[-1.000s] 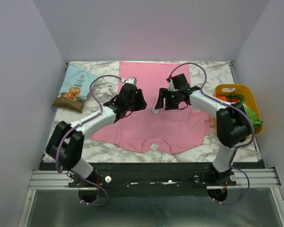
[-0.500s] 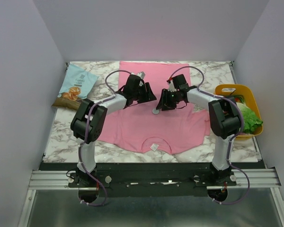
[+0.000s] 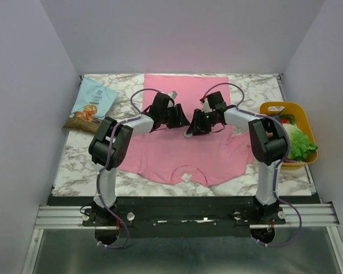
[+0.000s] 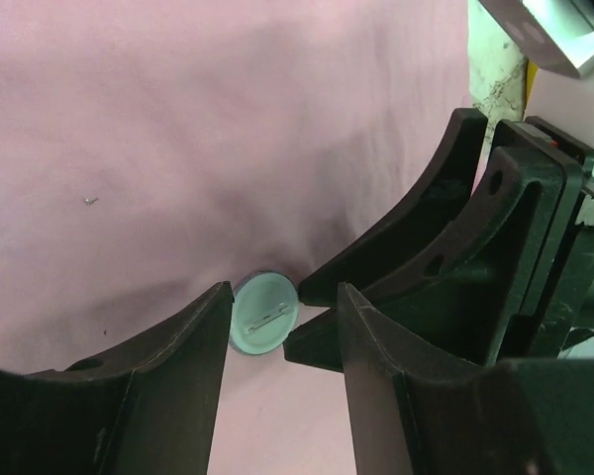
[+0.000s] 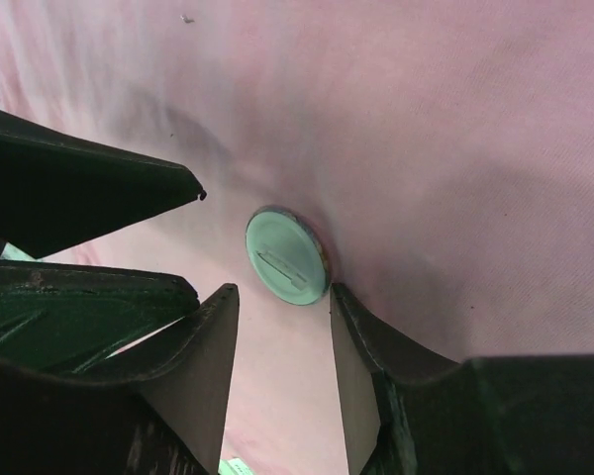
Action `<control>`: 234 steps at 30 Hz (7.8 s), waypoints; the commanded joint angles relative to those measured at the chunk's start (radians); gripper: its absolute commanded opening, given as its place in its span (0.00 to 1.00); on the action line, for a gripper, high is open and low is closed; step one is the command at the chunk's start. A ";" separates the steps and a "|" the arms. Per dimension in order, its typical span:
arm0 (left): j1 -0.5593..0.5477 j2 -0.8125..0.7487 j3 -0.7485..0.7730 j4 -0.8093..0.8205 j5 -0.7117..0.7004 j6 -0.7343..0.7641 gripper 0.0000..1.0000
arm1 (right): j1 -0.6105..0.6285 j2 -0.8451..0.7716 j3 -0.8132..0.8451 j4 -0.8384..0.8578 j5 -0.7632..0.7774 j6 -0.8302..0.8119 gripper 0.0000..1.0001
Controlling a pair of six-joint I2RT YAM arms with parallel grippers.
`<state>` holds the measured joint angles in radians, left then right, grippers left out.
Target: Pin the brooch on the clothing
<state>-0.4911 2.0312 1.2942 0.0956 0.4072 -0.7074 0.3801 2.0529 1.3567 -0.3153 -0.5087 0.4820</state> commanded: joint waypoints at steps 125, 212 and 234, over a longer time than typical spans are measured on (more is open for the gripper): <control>-0.070 -0.822 -0.272 -0.105 0.364 0.270 0.00 | 0.086 -0.705 -0.168 0.048 -0.628 -0.468 0.02; -0.104 -1.010 -0.340 -0.076 0.400 0.298 0.36 | 0.131 -0.882 -0.257 0.194 -0.610 -0.444 0.01; -0.112 -1.051 -0.415 0.052 0.283 0.182 0.00 | 0.129 -0.896 -0.258 0.196 -0.418 -0.415 0.60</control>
<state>-0.5980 1.0321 0.9085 0.1055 0.7826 -0.4767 0.5049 1.1835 1.0767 -0.1249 -1.0546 0.0612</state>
